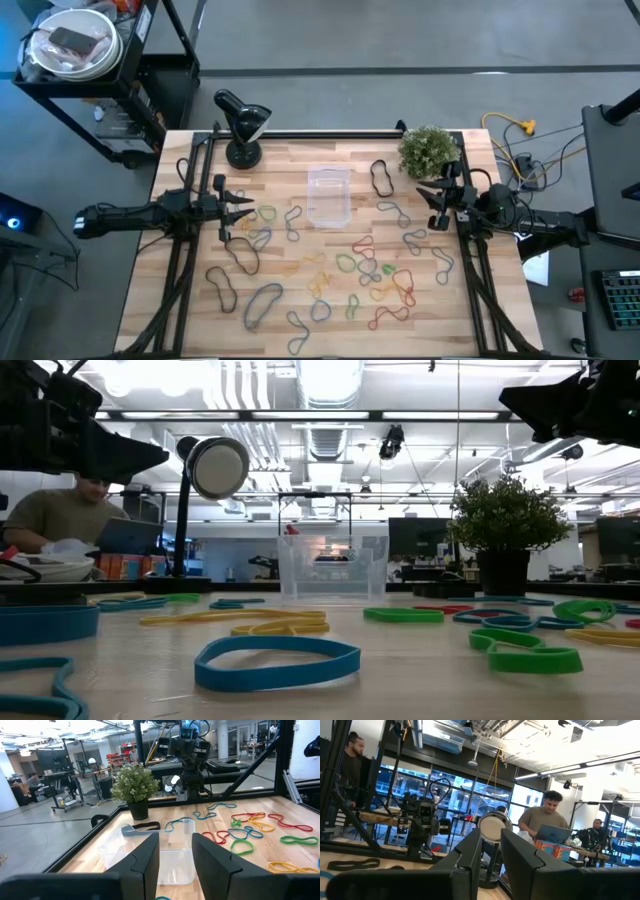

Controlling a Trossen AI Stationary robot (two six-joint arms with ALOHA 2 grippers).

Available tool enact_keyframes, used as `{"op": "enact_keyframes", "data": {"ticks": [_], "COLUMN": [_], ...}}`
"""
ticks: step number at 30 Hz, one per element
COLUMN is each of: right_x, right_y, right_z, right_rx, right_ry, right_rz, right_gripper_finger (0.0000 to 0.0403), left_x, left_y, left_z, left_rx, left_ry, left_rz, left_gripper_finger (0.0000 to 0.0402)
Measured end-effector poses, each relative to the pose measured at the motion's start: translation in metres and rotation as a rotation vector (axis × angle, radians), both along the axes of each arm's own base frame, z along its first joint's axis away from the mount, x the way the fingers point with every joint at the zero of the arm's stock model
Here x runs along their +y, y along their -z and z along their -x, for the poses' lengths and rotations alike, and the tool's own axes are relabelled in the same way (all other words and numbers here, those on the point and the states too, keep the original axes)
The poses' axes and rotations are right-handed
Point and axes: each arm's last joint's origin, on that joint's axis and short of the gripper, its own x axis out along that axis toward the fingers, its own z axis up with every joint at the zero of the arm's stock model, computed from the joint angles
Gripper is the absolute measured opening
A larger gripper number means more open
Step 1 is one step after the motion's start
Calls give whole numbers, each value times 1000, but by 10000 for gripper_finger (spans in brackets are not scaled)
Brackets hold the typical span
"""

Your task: Pick and place rubber bands into bin

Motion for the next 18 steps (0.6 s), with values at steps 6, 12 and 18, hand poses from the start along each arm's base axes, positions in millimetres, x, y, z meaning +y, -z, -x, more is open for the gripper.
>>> {"op": "enact_keyframes", "data": {"ticks": [6, 12, 18], "right_x": [0, 0, 0], "right_y": [0, 0, 0], "right_z": [0, 0, 0], "right_rx": [0, -1, 1], "right_ry": [-1, 0, 1], "right_rz": [0, 1, 3], "right_gripper_finger": [68, 68, 68], "left_x": [0, 0, 0], "left_y": [-1, -4, -10], "left_z": [0, 0, 0], "left_rx": [-8, -38, -108], "left_ry": [0, 0, 0], "left_rz": [0, 0, -3], "left_gripper_finger": [100, 100, 100]}}
